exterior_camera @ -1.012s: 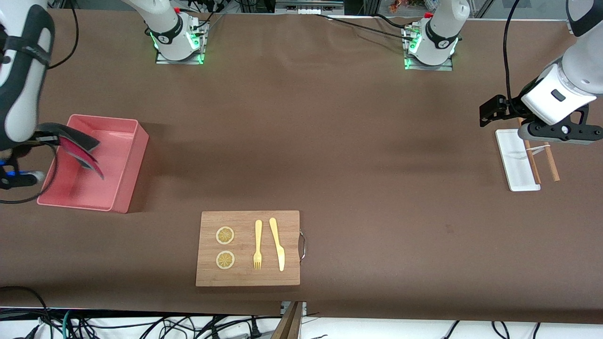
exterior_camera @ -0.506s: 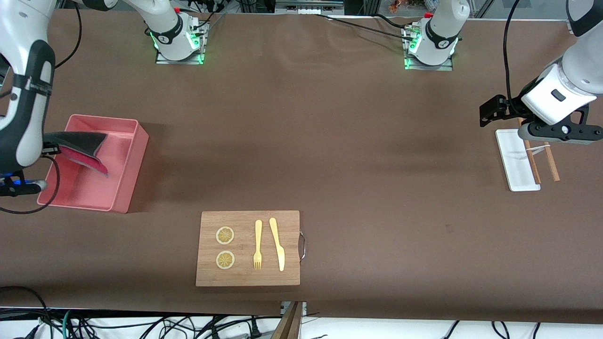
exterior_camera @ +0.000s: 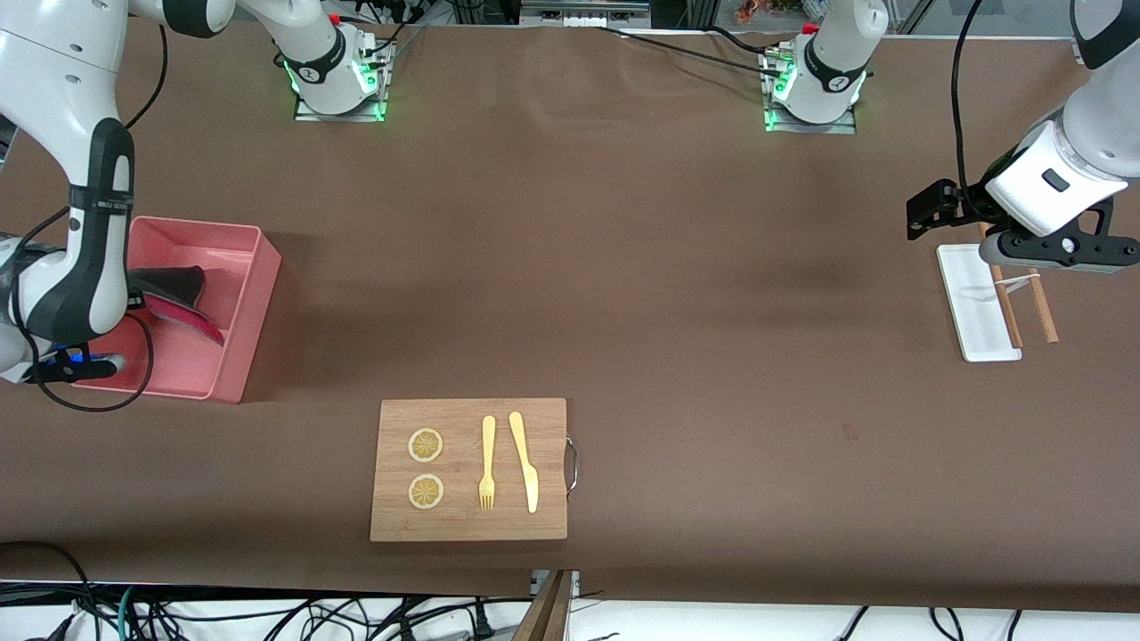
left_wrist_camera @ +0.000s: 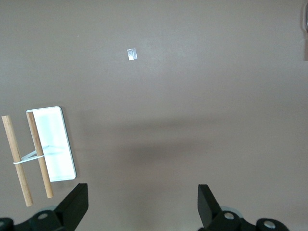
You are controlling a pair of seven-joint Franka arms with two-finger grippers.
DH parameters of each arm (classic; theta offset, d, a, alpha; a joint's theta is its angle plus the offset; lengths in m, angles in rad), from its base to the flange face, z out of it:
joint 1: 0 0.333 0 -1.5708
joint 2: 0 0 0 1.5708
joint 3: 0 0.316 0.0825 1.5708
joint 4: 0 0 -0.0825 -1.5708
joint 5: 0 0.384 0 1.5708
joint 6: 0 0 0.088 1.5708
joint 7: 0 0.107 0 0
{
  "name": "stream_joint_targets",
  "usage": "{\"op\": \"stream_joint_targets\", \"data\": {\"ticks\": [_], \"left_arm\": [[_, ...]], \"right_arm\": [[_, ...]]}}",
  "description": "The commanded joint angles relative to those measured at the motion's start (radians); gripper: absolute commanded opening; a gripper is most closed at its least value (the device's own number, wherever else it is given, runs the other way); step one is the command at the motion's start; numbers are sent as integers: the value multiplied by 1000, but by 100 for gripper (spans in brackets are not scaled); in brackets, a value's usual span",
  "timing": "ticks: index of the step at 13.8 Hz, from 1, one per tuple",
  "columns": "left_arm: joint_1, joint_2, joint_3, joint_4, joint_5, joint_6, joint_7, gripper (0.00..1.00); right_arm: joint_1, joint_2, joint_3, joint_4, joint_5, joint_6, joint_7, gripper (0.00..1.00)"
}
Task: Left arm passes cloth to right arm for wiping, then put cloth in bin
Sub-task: 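Lower the cloth into the pink bin with the right gripper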
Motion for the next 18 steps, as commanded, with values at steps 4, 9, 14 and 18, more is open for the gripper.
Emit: {"op": "stream_joint_targets", "data": {"ticks": [4,9,14,18], "left_arm": [[-3,12,3,26,-12,-2,9,100],[-3,12,4,26,-12,-2,9,100],[-3,12,4,26,-12,-3,9,100],[-3,12,4,26,-12,-3,9,100]], "right_arm": [[-21,-12,55,-87,21,115,-16,0],[-63,-18,126,-170,29,244,13,65],[-101,-153,172,-182,34,252,28,100],[-110,-329,224,-169,20,90,144,100]]}}
